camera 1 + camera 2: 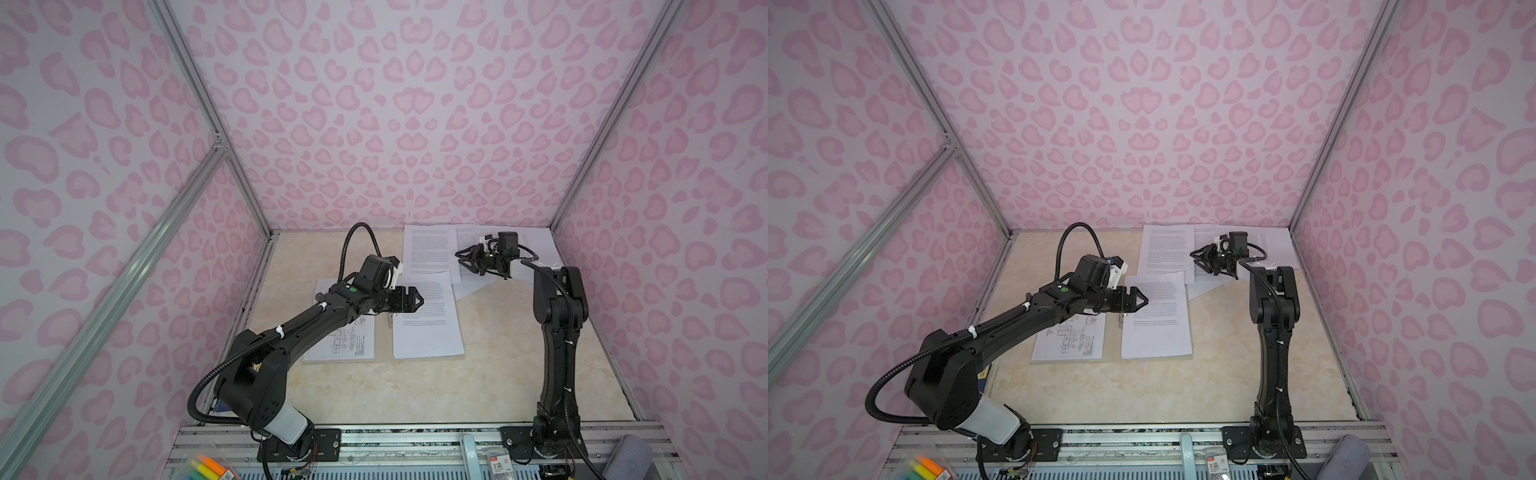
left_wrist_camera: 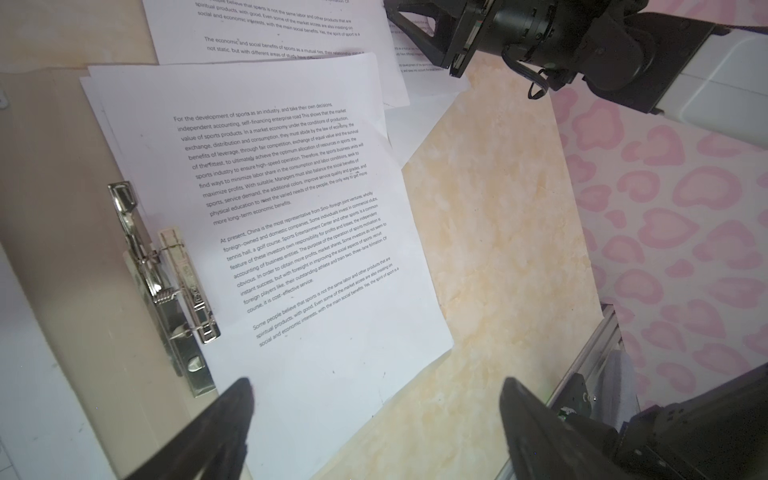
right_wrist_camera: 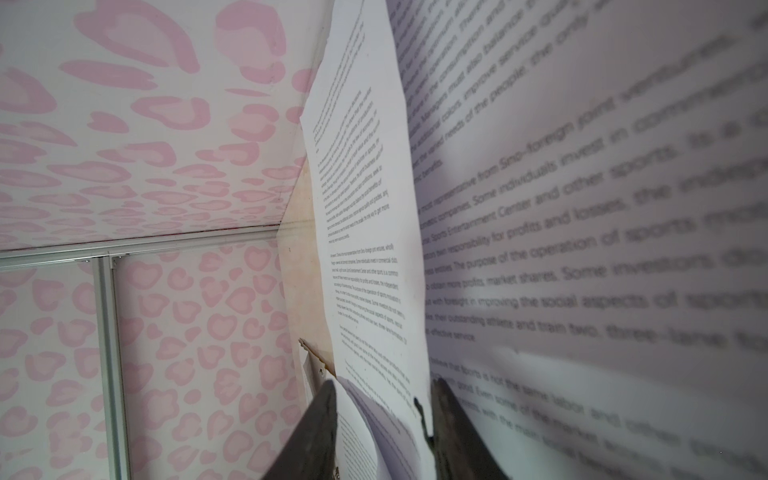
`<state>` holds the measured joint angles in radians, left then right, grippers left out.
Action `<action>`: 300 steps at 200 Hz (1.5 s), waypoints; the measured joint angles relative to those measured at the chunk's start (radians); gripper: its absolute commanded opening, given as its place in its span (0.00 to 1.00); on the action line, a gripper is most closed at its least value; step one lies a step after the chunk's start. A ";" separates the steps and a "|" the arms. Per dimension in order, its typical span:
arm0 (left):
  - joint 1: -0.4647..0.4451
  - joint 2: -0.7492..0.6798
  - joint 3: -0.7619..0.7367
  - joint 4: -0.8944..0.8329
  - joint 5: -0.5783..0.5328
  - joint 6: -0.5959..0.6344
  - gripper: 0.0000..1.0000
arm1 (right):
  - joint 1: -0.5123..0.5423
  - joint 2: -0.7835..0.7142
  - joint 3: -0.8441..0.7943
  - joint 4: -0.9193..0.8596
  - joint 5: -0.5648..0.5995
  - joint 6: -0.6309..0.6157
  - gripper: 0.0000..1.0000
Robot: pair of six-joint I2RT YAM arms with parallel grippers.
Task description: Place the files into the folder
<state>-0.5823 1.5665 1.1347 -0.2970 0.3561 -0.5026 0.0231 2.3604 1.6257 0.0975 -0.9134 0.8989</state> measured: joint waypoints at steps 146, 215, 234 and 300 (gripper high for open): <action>0.141 0.670 0.687 0.028 0.004 0.025 0.25 | 0.037 0.068 0.117 -0.037 -0.004 -0.024 0.35; 0.164 0.910 0.922 -0.076 0.027 0.026 0.09 | 0.043 0.098 0.184 -0.044 -0.004 -0.017 0.35; 0.172 0.938 0.930 -0.107 0.032 0.030 0.10 | 0.048 0.110 0.204 -0.066 -0.003 -0.021 0.36; 0.179 0.999 1.000 -0.128 0.071 0.051 0.10 | 0.070 0.163 0.303 -0.145 0.005 -0.064 0.40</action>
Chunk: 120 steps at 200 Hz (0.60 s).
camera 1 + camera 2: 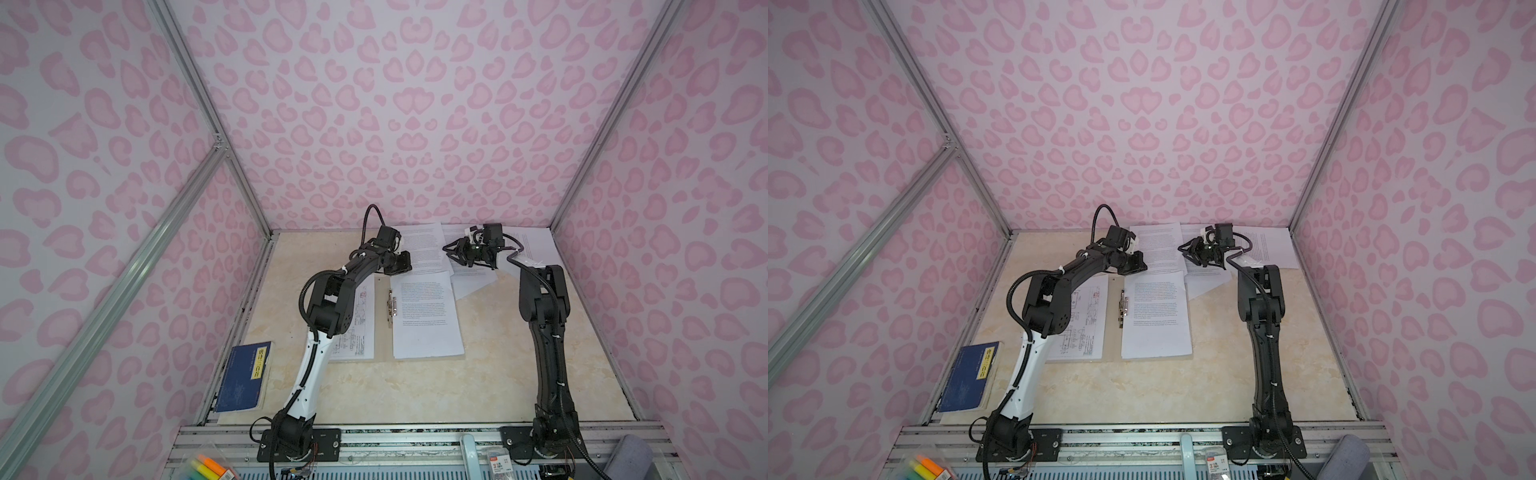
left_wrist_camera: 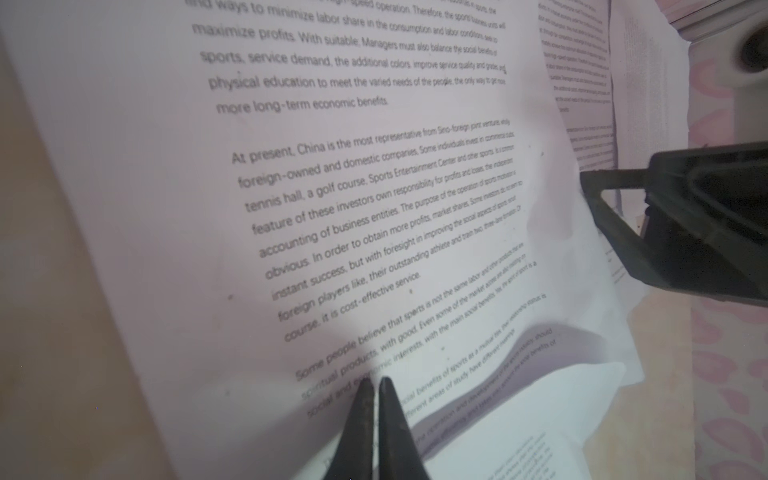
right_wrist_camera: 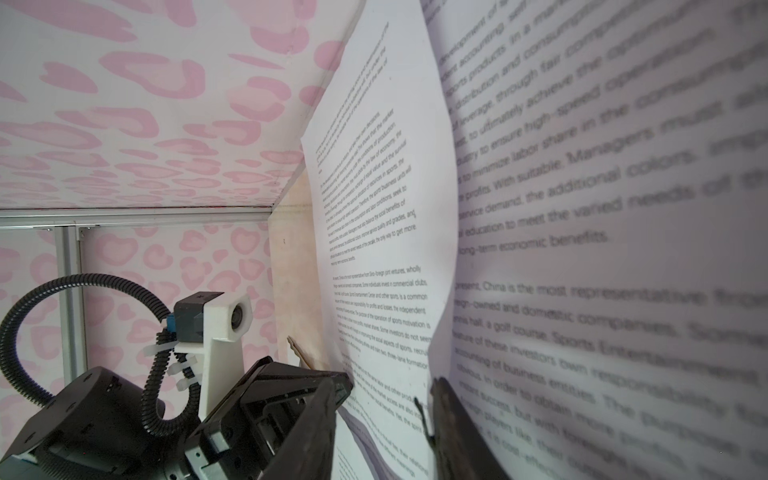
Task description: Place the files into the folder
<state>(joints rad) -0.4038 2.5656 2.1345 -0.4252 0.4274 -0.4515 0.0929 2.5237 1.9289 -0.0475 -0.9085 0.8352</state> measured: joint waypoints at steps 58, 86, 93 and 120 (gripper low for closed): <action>0.000 0.006 0.003 0.004 0.018 0.000 0.10 | 0.016 0.003 0.035 -0.127 0.066 -0.050 0.46; 0.001 0.005 -0.006 0.018 0.035 0.000 0.10 | 0.011 -0.011 0.018 -0.145 0.074 -0.071 0.40; 0.002 0.005 -0.007 0.020 0.038 0.000 0.11 | 0.012 -0.005 0.024 -0.145 0.070 -0.071 0.38; 0.006 0.005 -0.008 0.027 0.056 -0.001 0.16 | 0.012 0.018 0.055 -0.135 0.061 -0.071 0.22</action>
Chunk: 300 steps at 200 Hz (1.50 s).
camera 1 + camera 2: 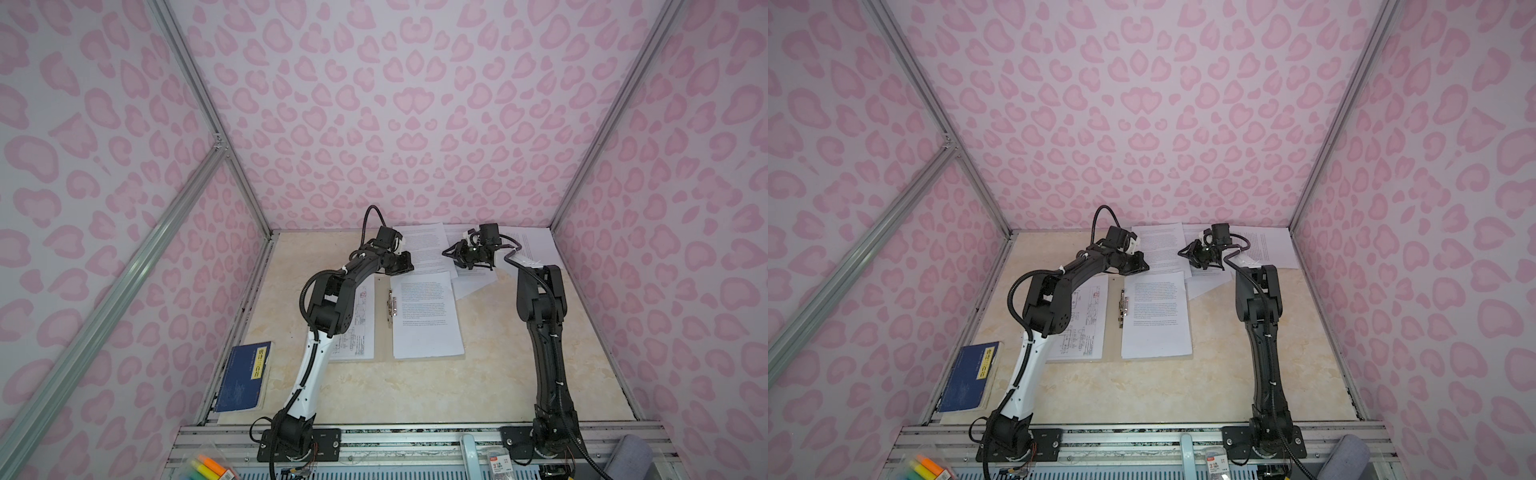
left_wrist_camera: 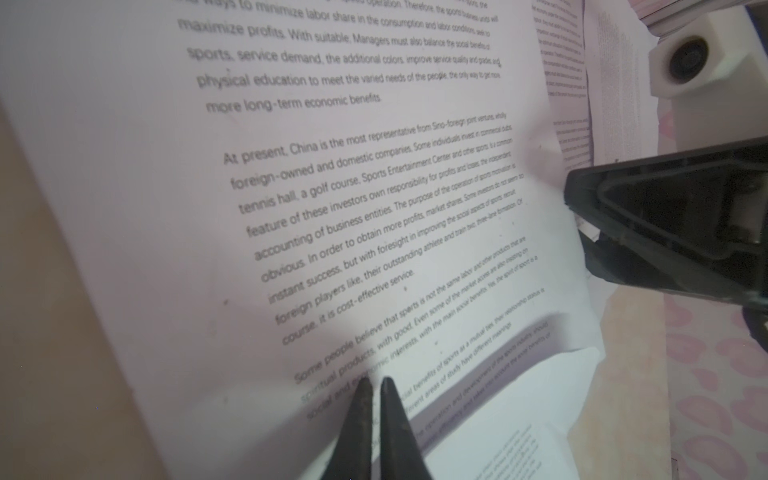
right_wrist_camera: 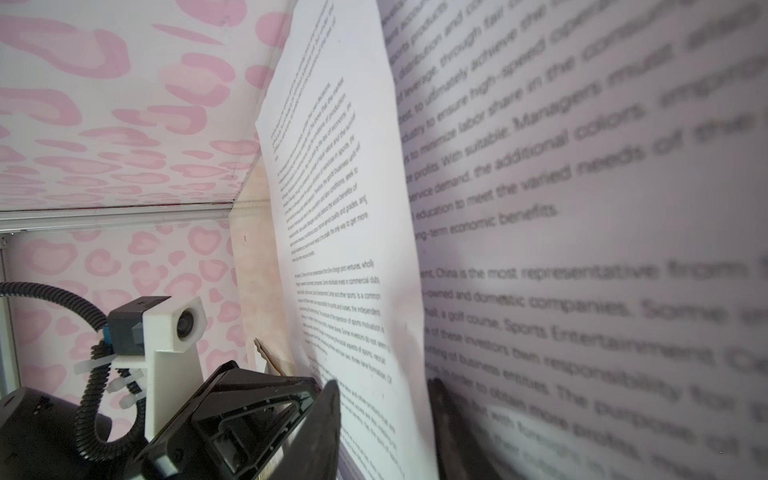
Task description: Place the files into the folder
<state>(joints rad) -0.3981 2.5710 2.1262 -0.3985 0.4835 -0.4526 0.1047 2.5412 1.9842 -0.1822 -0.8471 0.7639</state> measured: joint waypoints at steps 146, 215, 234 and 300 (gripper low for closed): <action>0.009 -0.068 0.132 -0.032 -0.006 0.055 0.70 | 0.012 -0.365 0.021 -0.075 0.179 -0.158 0.00; 0.005 -0.462 -0.640 0.139 -0.037 0.031 0.87 | 0.149 -0.810 -0.296 -0.143 0.341 -0.237 0.00; 0.003 -0.607 -0.794 0.158 -0.052 0.030 0.87 | 0.225 -0.884 -0.344 -0.159 0.357 -0.250 0.00; -0.001 -1.606 -1.067 0.194 -0.108 0.063 0.89 | 0.363 -1.089 -0.614 -0.090 0.409 -0.200 0.00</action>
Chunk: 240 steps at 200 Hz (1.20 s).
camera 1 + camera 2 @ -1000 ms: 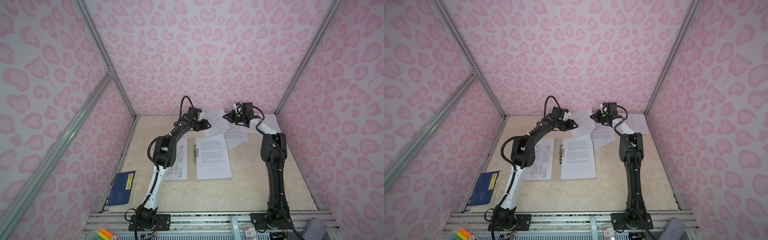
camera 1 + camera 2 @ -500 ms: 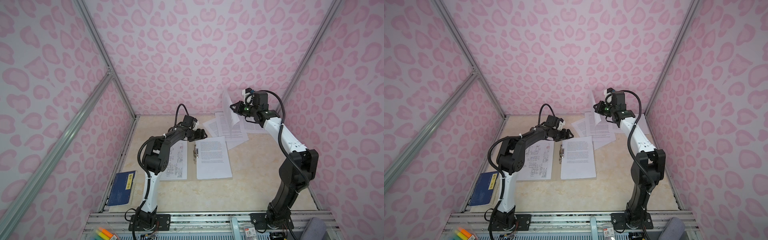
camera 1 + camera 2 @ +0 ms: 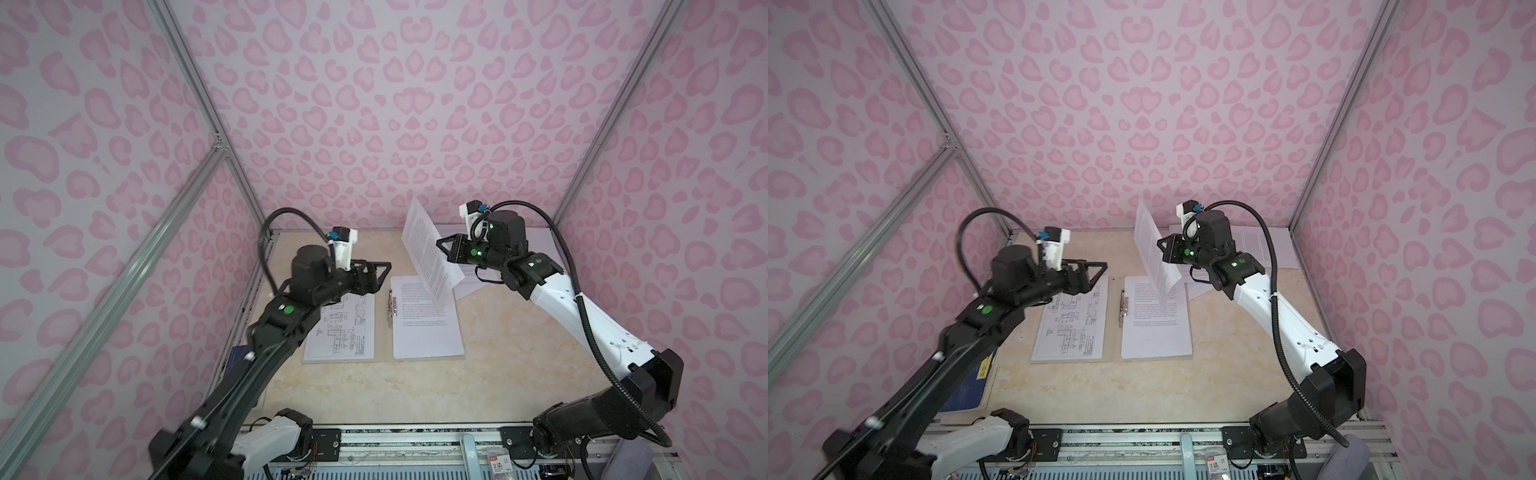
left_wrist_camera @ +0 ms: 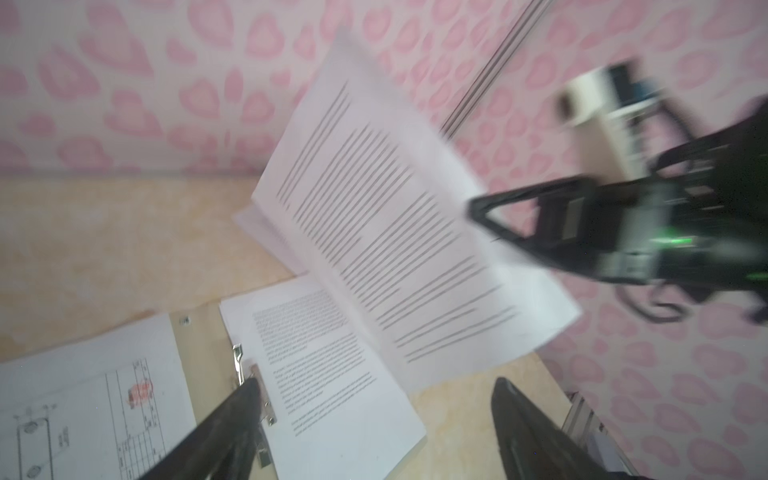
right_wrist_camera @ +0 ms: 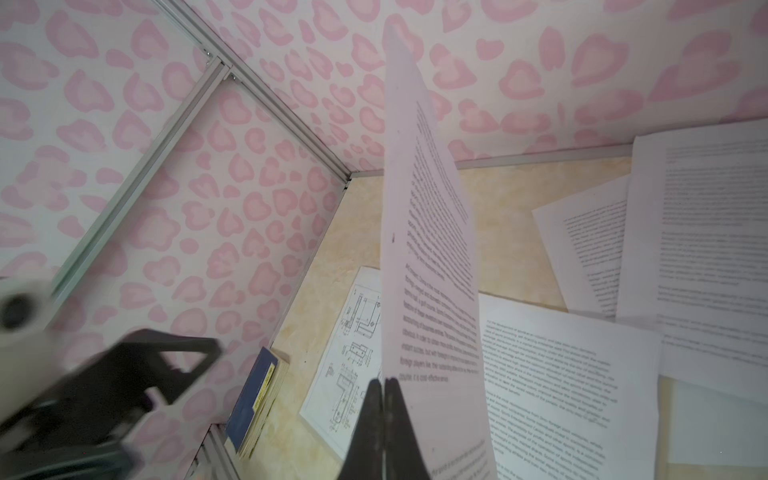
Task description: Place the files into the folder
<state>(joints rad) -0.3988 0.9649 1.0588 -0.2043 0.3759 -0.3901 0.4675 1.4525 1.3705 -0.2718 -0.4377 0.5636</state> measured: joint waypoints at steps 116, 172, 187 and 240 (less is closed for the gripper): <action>0.002 -0.061 -0.152 -0.207 -0.091 0.050 0.89 | -0.040 0.021 -0.610 0.349 0.264 0.100 0.00; 0.002 -0.087 -0.192 -0.243 -0.067 0.051 0.90 | -0.010 -0.028 -0.675 0.401 0.396 0.180 0.00; 0.002 -0.090 -0.193 -0.246 -0.060 0.051 0.90 | -0.010 -0.028 -0.678 0.404 0.416 0.204 0.00; 0.002 -0.109 -0.214 -0.250 -0.049 0.050 0.89 | 0.000 0.027 -0.629 0.386 0.418 0.246 0.00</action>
<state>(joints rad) -0.3965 0.8558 0.8452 -0.4545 0.3271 -0.3397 0.4671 1.4796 0.7418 0.1143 -0.0193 0.8101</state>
